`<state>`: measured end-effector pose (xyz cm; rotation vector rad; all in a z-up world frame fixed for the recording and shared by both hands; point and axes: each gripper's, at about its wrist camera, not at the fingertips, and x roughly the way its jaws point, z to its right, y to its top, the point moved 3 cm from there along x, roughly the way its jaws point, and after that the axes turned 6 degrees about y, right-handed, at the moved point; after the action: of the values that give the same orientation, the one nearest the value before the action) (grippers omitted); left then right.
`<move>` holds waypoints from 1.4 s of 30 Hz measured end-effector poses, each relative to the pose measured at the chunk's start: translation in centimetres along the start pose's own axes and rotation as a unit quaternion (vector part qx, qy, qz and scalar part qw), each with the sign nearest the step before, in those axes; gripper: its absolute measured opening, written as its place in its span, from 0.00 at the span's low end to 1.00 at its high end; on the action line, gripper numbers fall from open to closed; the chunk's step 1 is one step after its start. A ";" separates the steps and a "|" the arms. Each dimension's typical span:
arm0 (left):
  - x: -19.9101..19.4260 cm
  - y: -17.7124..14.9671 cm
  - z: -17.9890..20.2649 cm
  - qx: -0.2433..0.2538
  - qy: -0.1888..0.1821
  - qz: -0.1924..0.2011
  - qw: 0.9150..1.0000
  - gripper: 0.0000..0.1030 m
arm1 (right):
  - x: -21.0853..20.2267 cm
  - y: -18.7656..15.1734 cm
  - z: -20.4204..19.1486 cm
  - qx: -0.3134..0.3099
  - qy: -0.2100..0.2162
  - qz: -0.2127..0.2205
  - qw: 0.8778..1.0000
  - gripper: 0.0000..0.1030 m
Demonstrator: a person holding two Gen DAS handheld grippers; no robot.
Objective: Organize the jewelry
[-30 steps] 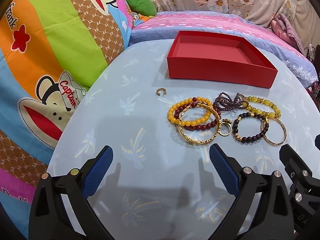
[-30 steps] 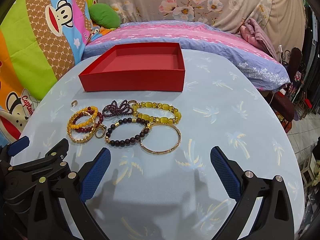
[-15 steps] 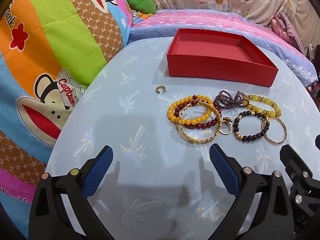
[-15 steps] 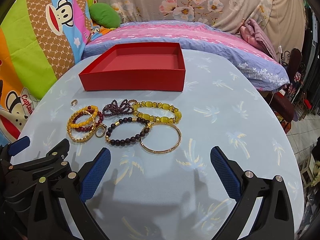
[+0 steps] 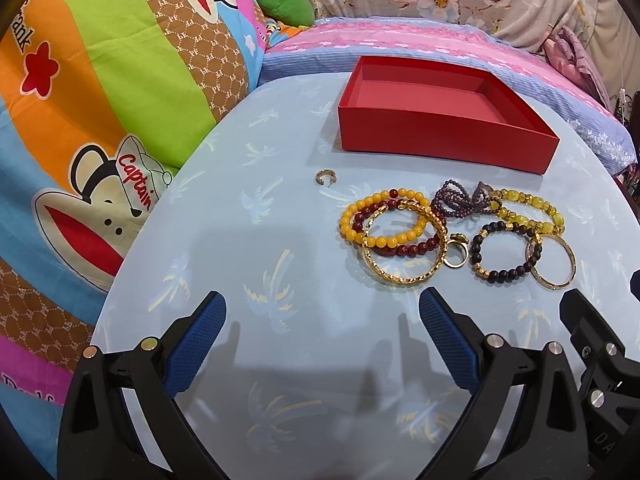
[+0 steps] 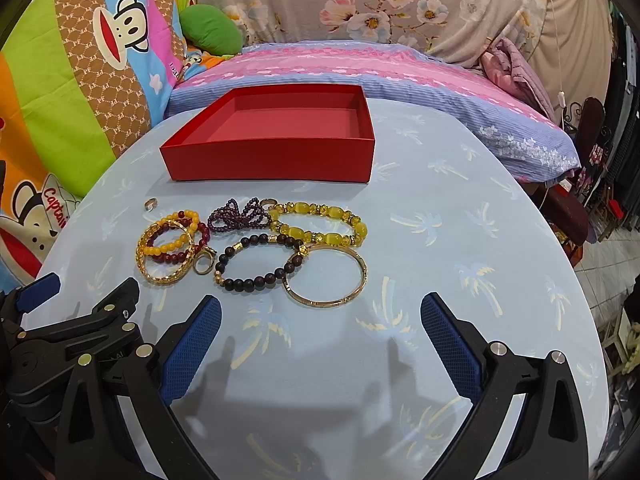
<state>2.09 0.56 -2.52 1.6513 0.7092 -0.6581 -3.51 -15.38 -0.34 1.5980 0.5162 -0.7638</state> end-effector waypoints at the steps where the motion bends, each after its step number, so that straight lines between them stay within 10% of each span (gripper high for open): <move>1: 0.0 0.0 0.0 0.000 0.000 0.000 1.000 0.90 | 0.0 0.0 0.0 0.000 0.000 0.000 1.000 0.94; 42: 0.9 1.3 0.1 -0.005 0.002 -0.007 1.000 0.90 | 1.0 1.4 -0.2 0.000 0.004 -0.002 1.000 0.94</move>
<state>3.69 0.38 -2.35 1.6408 0.7277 -0.6606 -1.82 -15.53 -0.07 1.6017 0.5249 -0.7596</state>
